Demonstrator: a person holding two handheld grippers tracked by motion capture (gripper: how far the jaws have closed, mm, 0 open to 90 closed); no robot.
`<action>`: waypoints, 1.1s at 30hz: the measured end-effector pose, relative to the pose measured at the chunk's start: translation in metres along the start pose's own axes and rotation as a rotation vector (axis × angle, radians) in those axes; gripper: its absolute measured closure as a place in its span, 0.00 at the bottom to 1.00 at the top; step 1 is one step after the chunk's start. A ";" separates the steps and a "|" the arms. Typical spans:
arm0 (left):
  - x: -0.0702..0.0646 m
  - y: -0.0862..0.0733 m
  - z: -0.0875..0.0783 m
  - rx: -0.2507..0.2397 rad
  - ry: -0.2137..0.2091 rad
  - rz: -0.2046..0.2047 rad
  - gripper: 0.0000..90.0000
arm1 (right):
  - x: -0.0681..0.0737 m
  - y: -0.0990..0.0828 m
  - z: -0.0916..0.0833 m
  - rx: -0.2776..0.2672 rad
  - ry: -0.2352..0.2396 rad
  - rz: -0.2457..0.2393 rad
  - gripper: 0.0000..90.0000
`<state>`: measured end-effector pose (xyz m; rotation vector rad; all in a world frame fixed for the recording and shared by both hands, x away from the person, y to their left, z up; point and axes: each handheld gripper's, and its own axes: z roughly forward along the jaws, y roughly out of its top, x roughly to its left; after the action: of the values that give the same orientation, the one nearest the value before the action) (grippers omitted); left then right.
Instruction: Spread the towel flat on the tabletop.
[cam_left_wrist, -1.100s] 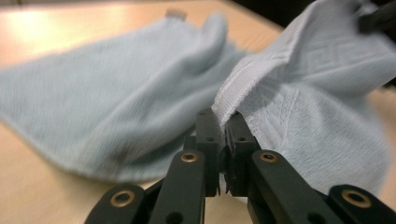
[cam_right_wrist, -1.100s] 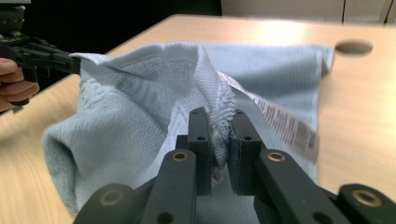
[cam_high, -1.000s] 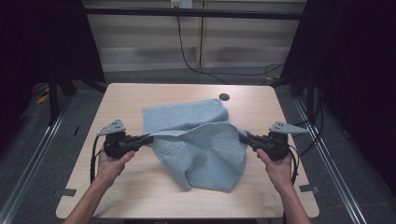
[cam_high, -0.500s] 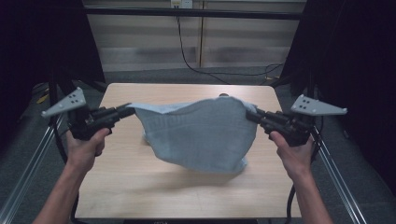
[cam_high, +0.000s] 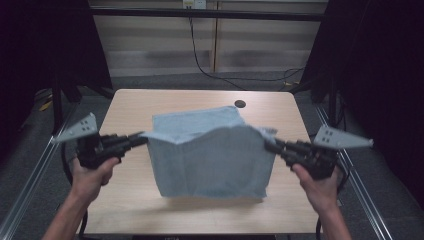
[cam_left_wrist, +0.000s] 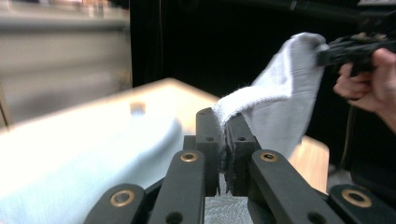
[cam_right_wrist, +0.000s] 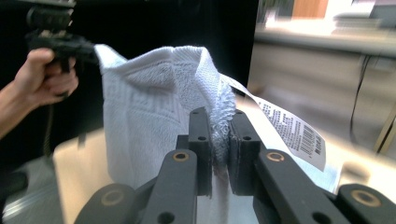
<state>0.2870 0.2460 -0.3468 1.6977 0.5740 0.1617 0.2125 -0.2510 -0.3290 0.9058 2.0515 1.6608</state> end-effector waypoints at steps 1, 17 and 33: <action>0.001 -0.017 0.002 0.020 -0.021 -0.030 0.96 | 0.000 0.000 0.000 0.000 0.000 0.000 0.91; -0.041 -0.129 -0.019 0.286 -0.184 -0.112 0.62 | 0.031 -0.135 -0.019 0.223 0.155 0.161 0.62; 0.006 -0.098 0.041 0.299 -0.108 -0.129 0.65 | -0.007 -0.119 0.023 0.245 0.093 0.166 0.65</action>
<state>0.2814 0.2222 -0.4509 1.9370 0.6483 -0.1139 0.2013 -0.2522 -0.4499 1.1257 2.3378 1.5814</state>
